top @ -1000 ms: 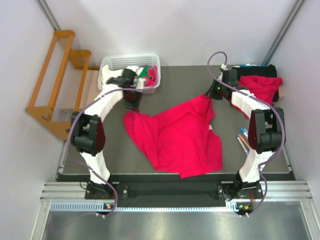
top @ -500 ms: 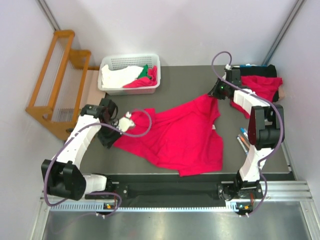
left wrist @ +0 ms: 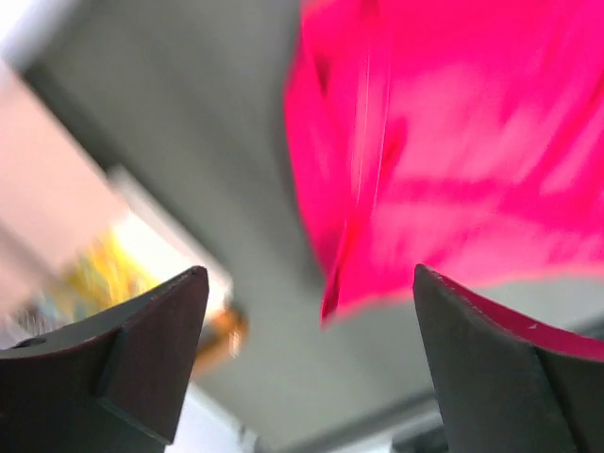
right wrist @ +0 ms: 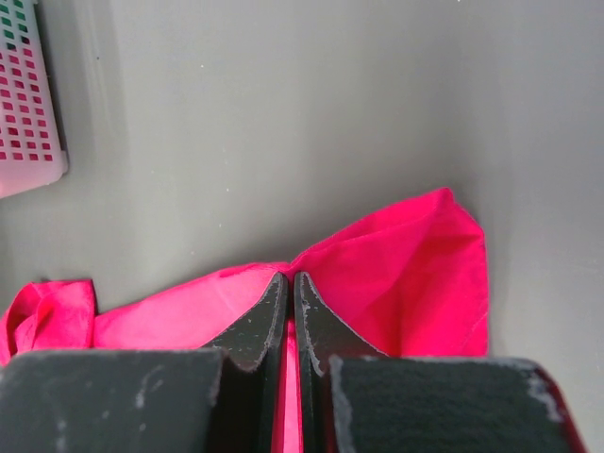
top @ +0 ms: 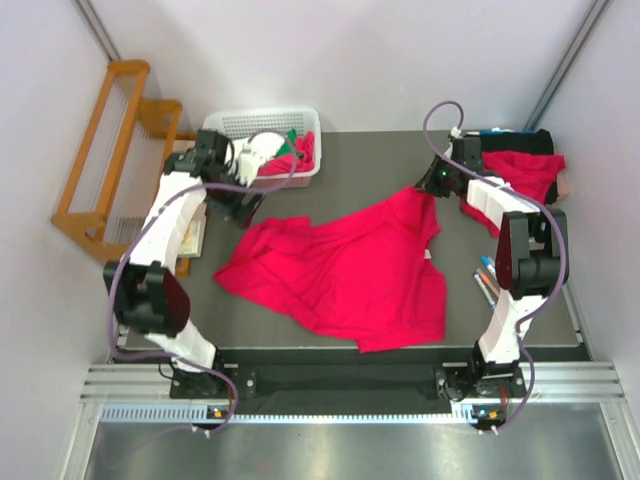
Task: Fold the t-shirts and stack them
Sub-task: Flatten the tshirt out
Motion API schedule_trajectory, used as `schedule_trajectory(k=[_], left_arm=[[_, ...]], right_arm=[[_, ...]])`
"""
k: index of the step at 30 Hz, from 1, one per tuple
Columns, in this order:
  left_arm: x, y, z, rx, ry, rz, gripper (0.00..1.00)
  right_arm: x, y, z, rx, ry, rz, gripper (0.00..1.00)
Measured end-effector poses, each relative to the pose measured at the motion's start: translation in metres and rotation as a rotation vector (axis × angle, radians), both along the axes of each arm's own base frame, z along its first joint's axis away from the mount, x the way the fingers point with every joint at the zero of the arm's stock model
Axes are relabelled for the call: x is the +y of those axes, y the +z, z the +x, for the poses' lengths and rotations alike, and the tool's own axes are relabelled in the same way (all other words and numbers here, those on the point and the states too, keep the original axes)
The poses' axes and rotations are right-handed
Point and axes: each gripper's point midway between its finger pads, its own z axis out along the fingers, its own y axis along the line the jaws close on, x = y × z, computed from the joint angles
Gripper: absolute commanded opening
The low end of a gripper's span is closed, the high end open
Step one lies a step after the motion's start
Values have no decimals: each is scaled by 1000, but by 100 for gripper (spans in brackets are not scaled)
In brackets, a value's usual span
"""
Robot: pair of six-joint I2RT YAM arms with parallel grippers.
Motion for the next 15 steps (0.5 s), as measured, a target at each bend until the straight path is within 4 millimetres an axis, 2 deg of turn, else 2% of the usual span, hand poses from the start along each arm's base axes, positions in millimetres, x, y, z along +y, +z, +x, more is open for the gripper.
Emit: schedule_trajectory(k=[3,6,8,12,15], left_arm=[[-36,9,51,-64,18,-93,96],[-77,-11,77,-27,-14,-130,96],[-103,-36,84,27,-42,-137,96],[-142,-86,80,145,-86,-131,96],[-157,-100,82,174,-97,-135,96]], right_arm=[[3,0,-1,1,7,2,0],[7,0,-2,2,17,5,0],[10,-1,-3,-1,24,6,0],[15,-9,-9,11,39,10,0],[20,-16,-15,27,51,11,0]])
